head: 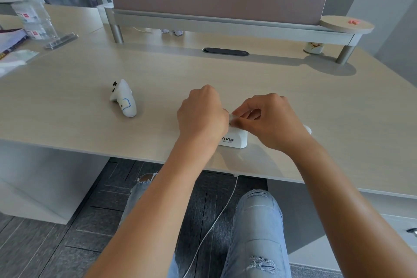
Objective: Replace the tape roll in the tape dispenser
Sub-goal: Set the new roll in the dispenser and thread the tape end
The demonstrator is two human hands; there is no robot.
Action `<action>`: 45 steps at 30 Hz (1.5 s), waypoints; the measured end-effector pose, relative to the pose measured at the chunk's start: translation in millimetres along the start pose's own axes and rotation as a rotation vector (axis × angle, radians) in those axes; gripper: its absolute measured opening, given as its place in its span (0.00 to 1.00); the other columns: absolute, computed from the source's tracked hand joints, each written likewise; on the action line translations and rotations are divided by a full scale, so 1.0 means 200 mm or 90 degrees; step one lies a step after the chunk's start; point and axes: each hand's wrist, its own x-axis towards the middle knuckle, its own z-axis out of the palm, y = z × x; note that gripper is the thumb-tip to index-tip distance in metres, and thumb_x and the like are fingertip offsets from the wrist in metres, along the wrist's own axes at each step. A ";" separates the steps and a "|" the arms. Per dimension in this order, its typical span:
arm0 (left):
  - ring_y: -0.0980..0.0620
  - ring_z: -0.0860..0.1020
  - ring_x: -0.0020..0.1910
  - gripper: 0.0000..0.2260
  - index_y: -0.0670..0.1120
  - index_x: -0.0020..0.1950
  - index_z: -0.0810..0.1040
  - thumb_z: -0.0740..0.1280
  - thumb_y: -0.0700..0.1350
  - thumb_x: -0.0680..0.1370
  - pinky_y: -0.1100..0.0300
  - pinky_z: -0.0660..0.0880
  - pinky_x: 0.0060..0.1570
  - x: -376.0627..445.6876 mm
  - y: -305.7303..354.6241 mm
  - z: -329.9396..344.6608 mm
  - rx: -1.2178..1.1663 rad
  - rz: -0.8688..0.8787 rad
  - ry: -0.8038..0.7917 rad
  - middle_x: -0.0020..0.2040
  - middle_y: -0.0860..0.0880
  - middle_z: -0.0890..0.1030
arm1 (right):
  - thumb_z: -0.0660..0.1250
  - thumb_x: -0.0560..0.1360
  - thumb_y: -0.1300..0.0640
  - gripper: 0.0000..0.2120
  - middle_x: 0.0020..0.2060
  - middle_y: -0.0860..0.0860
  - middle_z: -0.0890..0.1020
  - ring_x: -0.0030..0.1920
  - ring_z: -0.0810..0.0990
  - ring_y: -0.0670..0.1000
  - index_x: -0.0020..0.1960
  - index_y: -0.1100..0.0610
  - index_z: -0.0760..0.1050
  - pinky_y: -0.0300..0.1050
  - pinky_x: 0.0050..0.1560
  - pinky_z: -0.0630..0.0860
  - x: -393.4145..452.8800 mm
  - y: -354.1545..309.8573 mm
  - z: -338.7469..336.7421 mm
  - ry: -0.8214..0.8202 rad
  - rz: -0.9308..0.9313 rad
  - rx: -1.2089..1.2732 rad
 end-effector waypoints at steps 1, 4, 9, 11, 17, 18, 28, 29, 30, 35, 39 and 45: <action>0.40 0.75 0.41 0.03 0.41 0.48 0.81 0.69 0.39 0.76 0.53 0.72 0.41 0.00 0.01 0.00 0.011 -0.002 -0.017 0.40 0.46 0.77 | 0.81 0.72 0.53 0.05 0.38 0.45 0.87 0.40 0.86 0.45 0.46 0.52 0.88 0.42 0.48 0.83 0.00 0.00 0.00 0.001 -0.001 -0.002; 0.40 0.73 0.42 0.11 0.43 0.38 0.69 0.67 0.39 0.78 0.53 0.69 0.43 -0.02 0.02 -0.01 0.052 -0.007 -0.071 0.35 0.48 0.68 | 0.80 0.72 0.53 0.05 0.39 0.46 0.87 0.40 0.86 0.45 0.46 0.53 0.88 0.38 0.47 0.82 0.00 -0.01 0.00 0.005 -0.009 -0.005; 0.41 0.73 0.43 0.15 0.46 0.35 0.64 0.64 0.38 0.79 0.53 0.68 0.44 -0.01 0.03 -0.01 0.048 0.004 -0.108 0.36 0.48 0.70 | 0.79 0.73 0.53 0.06 0.38 0.47 0.86 0.40 0.86 0.46 0.46 0.54 0.88 0.35 0.44 0.80 -0.01 -0.02 0.00 0.011 -0.028 -0.041; 0.40 0.73 0.43 0.12 0.45 0.36 0.66 0.62 0.37 0.79 0.54 0.67 0.43 -0.01 0.02 -0.02 0.011 0.003 -0.127 0.39 0.46 0.73 | 0.79 0.73 0.53 0.05 0.37 0.46 0.87 0.40 0.85 0.45 0.46 0.54 0.88 0.39 0.46 0.81 -0.01 -0.03 0.00 0.012 -0.035 -0.055; 0.40 0.75 0.41 0.11 0.37 0.51 0.79 0.58 0.40 0.80 0.56 0.69 0.38 0.04 -0.04 -0.03 -0.119 -0.023 -0.158 0.47 0.41 0.81 | 0.78 0.72 0.54 0.05 0.38 0.45 0.86 0.41 0.85 0.45 0.47 0.52 0.88 0.46 0.49 0.83 0.01 -0.06 0.02 0.006 -0.023 -0.081; 0.40 0.75 0.40 0.12 0.36 0.50 0.79 0.58 0.41 0.79 0.55 0.69 0.37 0.05 -0.06 -0.03 -0.133 -0.027 -0.158 0.47 0.41 0.82 | 0.78 0.72 0.54 0.05 0.39 0.44 0.86 0.42 0.84 0.45 0.47 0.51 0.88 0.46 0.50 0.83 0.01 -0.06 0.02 0.004 -0.020 -0.088; 0.45 0.75 0.28 0.10 0.39 0.41 0.83 0.63 0.42 0.75 0.60 0.70 0.31 0.08 -0.11 -0.02 -0.366 -0.085 -0.158 0.45 0.35 0.88 | 0.78 0.73 0.54 0.06 0.40 0.45 0.86 0.42 0.83 0.45 0.49 0.52 0.87 0.45 0.52 0.82 0.01 -0.09 0.01 -0.018 -0.012 -0.112; 0.45 0.75 0.29 0.10 0.39 0.43 0.83 0.64 0.43 0.75 0.60 0.71 0.31 0.09 -0.11 -0.02 -0.368 -0.087 -0.169 0.45 0.35 0.88 | 0.78 0.73 0.54 0.06 0.40 0.46 0.86 0.42 0.83 0.45 0.49 0.53 0.87 0.45 0.51 0.82 0.01 -0.09 0.01 -0.017 -0.012 -0.109; 0.45 0.76 0.29 0.10 0.39 0.44 0.84 0.66 0.44 0.75 0.59 0.72 0.31 0.10 -0.11 -0.02 -0.369 -0.087 -0.179 0.45 0.36 0.88 | 0.78 0.73 0.54 0.06 0.40 0.46 0.86 0.42 0.83 0.45 0.49 0.53 0.87 0.44 0.51 0.82 0.01 -0.09 0.01 -0.018 -0.012 -0.106; 0.47 0.79 0.28 0.03 0.43 0.41 0.83 0.73 0.41 0.74 0.61 0.73 0.30 0.11 -0.13 0.00 -0.351 -0.072 -0.176 0.41 0.38 0.88 | 0.78 0.73 0.53 0.06 0.40 0.47 0.87 0.42 0.84 0.46 0.48 0.54 0.87 0.44 0.50 0.82 0.01 -0.08 0.01 -0.011 -0.005 -0.101; 0.48 0.79 0.24 0.03 0.43 0.39 0.82 0.71 0.36 0.72 0.64 0.72 0.26 0.10 -0.13 0.00 -0.345 -0.070 -0.144 0.34 0.39 0.86 | 0.78 0.72 0.52 0.06 0.40 0.46 0.87 0.42 0.84 0.45 0.48 0.53 0.87 0.44 0.50 0.82 0.01 -0.08 0.02 -0.011 -0.007 -0.106; 0.54 0.77 0.19 0.03 0.42 0.39 0.82 0.71 0.35 0.70 0.64 0.72 0.25 0.09 -0.13 -0.01 -0.355 -0.058 -0.112 0.29 0.43 0.82 | 0.79 0.72 0.51 0.07 0.39 0.45 0.87 0.42 0.84 0.43 0.48 0.52 0.87 0.41 0.49 0.81 0.02 -0.09 0.02 -0.015 -0.002 -0.111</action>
